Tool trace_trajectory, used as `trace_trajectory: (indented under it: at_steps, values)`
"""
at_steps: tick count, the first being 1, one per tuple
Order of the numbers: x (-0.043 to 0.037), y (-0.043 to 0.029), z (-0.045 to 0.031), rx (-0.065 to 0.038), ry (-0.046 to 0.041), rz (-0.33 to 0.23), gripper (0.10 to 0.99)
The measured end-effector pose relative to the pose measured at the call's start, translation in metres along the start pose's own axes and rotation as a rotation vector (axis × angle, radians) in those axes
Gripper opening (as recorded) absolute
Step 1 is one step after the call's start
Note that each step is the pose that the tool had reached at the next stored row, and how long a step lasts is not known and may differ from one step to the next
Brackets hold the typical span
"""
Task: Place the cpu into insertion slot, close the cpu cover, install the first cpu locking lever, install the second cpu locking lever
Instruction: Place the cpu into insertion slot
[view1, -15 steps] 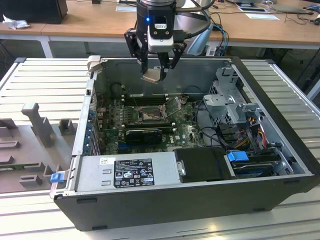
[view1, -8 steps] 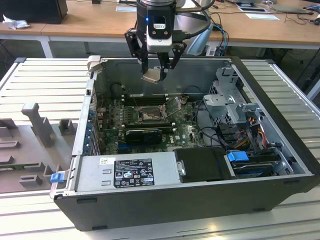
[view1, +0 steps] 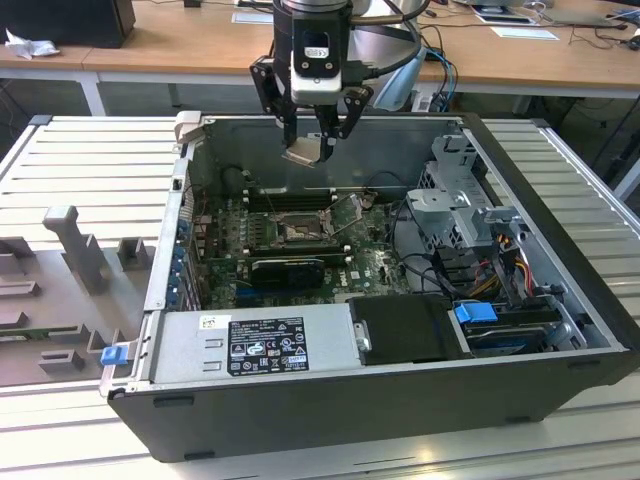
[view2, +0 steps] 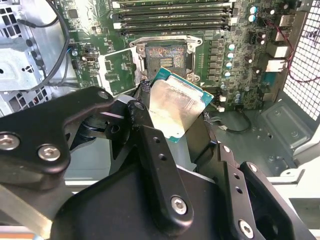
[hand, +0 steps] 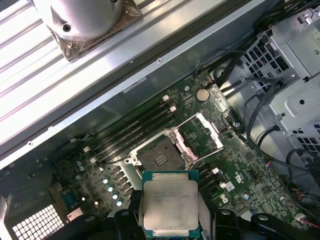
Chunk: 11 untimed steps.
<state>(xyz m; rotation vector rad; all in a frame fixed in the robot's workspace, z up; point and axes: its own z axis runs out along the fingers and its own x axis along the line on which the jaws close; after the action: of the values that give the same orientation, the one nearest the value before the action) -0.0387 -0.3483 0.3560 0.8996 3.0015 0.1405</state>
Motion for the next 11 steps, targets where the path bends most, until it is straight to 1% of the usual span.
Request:
trace_trajectory:
  at_steps: [6,11]
  values:
    - [0.0000,0.0000,0.0005,-0.001,-0.0026,0.030,0.529]
    - [-0.0001,-0.0003,0.0034,0.002,-0.0044,0.033,0.529]
